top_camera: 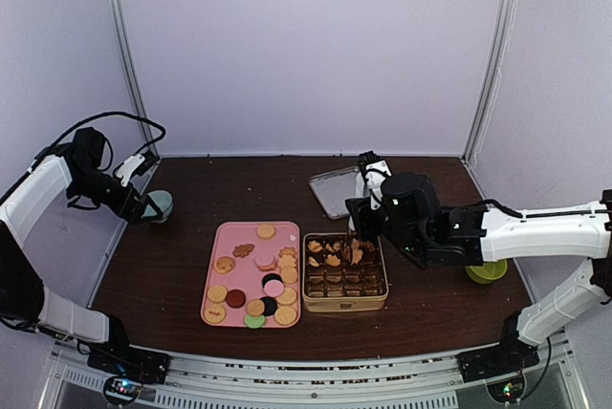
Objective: Pack the cookies
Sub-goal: Place the fake cookies in the empty pocket of the box.
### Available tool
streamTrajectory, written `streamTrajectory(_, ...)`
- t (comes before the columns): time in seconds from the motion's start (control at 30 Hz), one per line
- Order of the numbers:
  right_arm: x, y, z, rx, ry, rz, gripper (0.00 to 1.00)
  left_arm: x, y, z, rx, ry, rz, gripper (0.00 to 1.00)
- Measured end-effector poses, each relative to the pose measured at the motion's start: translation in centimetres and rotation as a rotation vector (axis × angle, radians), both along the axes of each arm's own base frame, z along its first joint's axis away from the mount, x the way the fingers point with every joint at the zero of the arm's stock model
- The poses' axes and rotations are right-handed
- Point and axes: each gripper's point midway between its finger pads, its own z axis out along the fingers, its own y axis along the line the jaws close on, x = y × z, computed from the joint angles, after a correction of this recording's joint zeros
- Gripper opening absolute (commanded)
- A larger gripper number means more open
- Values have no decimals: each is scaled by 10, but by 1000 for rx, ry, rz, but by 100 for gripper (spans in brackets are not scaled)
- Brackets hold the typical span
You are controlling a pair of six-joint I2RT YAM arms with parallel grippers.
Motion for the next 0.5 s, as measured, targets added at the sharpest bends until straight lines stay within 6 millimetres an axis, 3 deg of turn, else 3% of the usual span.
streamTrajectory(0.5,-4,2,11,37,-1,30,37,-3,-4,6,-19,-15,-10,91)
